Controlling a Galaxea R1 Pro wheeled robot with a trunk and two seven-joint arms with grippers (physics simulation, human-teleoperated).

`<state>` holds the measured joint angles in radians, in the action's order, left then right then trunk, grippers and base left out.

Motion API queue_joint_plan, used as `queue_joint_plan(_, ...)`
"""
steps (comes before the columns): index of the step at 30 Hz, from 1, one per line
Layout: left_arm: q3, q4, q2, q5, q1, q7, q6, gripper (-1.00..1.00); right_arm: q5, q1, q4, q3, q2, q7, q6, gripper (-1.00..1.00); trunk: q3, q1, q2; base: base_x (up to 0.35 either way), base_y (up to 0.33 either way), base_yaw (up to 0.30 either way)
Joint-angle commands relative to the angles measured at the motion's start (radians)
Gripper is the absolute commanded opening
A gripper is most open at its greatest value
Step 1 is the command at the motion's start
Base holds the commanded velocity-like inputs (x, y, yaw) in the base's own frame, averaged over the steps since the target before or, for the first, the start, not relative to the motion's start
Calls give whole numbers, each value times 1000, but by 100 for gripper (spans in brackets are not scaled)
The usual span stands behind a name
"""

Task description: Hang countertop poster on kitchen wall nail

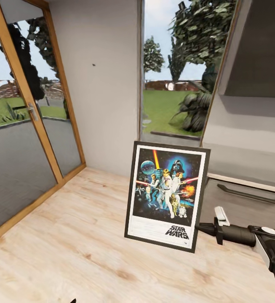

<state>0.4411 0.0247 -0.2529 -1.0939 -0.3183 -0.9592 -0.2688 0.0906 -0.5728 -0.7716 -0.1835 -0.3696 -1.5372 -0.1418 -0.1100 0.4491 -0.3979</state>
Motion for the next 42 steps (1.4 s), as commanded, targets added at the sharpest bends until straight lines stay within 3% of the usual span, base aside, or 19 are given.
queue_joint_plan(1, 8, 0, 0, -6, -1, -1, -6, 100, 1, -1, 0, -1, 0, -6, -13, -100, -2, 1, -2, 173, 302, 0)
queue_joint_plan(11, 12, 2, 0, -7, -1, -1, -4, 100, 1, -1, 0, 1, 2, -5, -12, -100, -2, 1, -2, 224, 293, 0)
queue_joint_plan(14, 17, 5, 10, -6, -1, 10, 7, 100, -2, -1, -1, 1, 12, -4, -12, -100, -2, 1, -2, 263, 263, 0)
queue_joint_plan(16, 18, 20, 19, -6, -1, 31, 33, 100, -2, -1, 0, 1, 15, -3, -12, -100, -2, 1, -2, 268, 259, 0)
queue_joint_plan(20, 15, 149, 23, -4, -1, 157, 136, 100, -3, -1, -2, -1, 18, -2, -13, -100, -2, 1, -2, 271, 258, 0)
queue_joint_plan(24, 12, 195, 23, -3, -1, 218, 171, 100, -3, -1, -3, -3, 18, -1, -13, -100, -2, 1, -2, 272, 256, 0)
queue_joint_plan(29, 9, 202, 13, -1, -1, 231, 175, 100, -3, -1, -3, -3, 18, -1, -13, -100, -2, 1, -2, 272, 253, 0)
queue_joint_plan(32, 8, 203, -7, 0, -1, 233, 176, 100, -3, -1, -3, -3, 18, -2, -13, -100, -2, 1, -2, 260, 266, 0)
queue_joint_plan(42, 8, 203, -12, 0, -1, 234, 176, 100, -2, -1, -4, -1, 18, -2, -13, -100, -2, 1, -2, 210, 303, 0)
